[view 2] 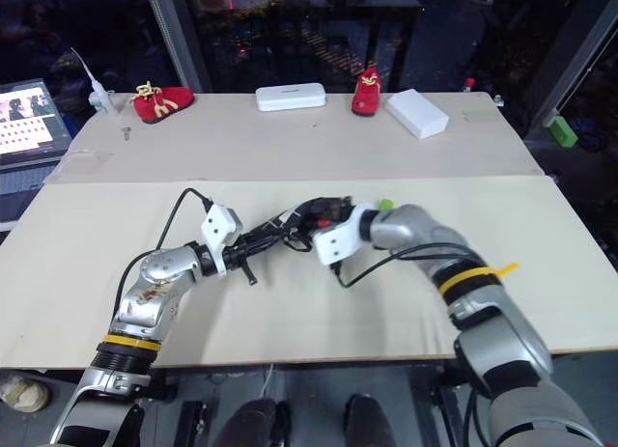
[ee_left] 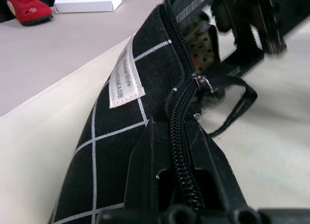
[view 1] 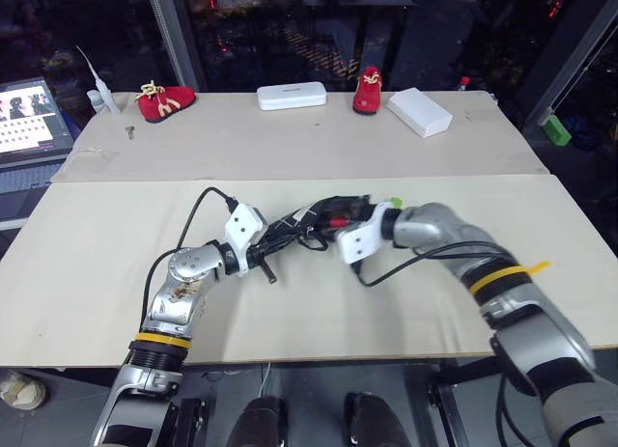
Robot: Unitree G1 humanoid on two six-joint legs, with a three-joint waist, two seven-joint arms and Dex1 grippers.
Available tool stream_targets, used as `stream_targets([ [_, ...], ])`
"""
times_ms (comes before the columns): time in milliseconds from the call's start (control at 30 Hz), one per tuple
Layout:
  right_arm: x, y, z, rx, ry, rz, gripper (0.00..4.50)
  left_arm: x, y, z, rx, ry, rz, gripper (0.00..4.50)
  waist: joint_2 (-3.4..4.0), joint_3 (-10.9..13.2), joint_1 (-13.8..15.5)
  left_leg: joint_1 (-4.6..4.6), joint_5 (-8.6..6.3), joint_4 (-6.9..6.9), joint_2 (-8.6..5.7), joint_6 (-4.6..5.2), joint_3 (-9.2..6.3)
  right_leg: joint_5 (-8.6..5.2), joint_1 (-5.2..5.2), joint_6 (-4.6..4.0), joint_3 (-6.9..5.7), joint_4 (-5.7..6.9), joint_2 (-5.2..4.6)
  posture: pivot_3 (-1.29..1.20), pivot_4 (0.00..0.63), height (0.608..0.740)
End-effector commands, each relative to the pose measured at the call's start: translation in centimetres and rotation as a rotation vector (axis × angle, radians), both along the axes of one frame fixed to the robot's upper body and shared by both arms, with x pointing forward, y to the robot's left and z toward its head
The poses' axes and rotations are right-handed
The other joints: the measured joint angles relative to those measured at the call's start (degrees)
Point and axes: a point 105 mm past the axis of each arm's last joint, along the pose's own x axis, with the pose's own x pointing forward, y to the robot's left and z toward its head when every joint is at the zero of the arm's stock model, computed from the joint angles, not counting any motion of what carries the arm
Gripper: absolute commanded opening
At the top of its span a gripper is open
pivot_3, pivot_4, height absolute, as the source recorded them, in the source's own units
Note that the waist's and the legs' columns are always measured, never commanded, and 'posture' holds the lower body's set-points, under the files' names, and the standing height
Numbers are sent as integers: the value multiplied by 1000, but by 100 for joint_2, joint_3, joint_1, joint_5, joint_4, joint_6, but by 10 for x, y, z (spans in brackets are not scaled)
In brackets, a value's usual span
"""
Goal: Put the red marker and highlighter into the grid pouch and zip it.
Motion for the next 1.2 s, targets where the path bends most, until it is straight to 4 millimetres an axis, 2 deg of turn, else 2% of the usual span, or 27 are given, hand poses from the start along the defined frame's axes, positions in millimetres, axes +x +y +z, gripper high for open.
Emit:
stream_targets([
  [33, -5, -26, 47, 210, 69, -40, 3080, 0, -3, 16, -24, -59, -10, 0, 0, 0, -18, -1, -1, 0, 1, 1, 0, 0, 0, 0, 0, -1, 1, 0, 150, 740],
  [167, -10, -53, 70, 468, 338, -159, 3080, 0, -2, 16, -24, -58, -8, 0, 0, 0, -42, 1, -1, -2, 14, 2, -2, 2, 0, -2, 1, 0, 10, 0, 150, 740],
  [233, -6, -65, 77, 562, 393, -254, 3080, 1, -2, 16, -24, -58, -4, 0, 0, 0, -44, 2, -1, -2, 22, 2, 0, 5, -1, -7, 3, 2, 11, 0, 150, 740],
  [367, 13, -84, 62, 785, 570, -576, 3080, 1, 0, 16, -27, -60, 9, 0, 1, -1, -23, 10, -1, -2, 24, 2, 0, 6, 0, -10, 4, 0, 9, 0, 150, 740],
  [700, 19, -86, 12, 957, 753, -939, 3080, 0, 3, 16, -31, -60, 27, 0, 1, -1, -12, -16, -1, -4, 10, 1, 0, 8, -18, -8, 1, 8, -1, 0, 150, 740],
  [800, 26, -76, -5, 995, 775, -1004, 3080, 1, 3, 16, -34, -59, 27, 0, 2, -1, -15, -11, -1, -4, 5, 1, -2, 9, -10, -6, -2, 4, -2, 0, 150, 740],
  [933, 26, -62, -21, 937, 793, -1003, 3080, 0, 1, 15, -35, -59, 24, 0, 2, -1, -38, -11, -1, -4, 5, 1, -1, 9, -15, -6, 0, 8, 3, 0, 150, 740],
  [1100, 29, -67, -35, 906, 776, -1049, 3080, 0, 1, 15, -40, -59, 30, 0, 2, -1, -28, -12, -1, -4, 3, 1, -2, 9, -13, -5, -3, 5, 4, 0, 150, 740],
  [1200, 28, -63, -43, 891, 791, -1055, 3080, -1, 1, 14, -40, -57, 32, 0, 2, -1, -31, -4, -1, -4, 3, 1, -2, 9, -4, -5, -3, 4, 4, 0, 150, 740],
])
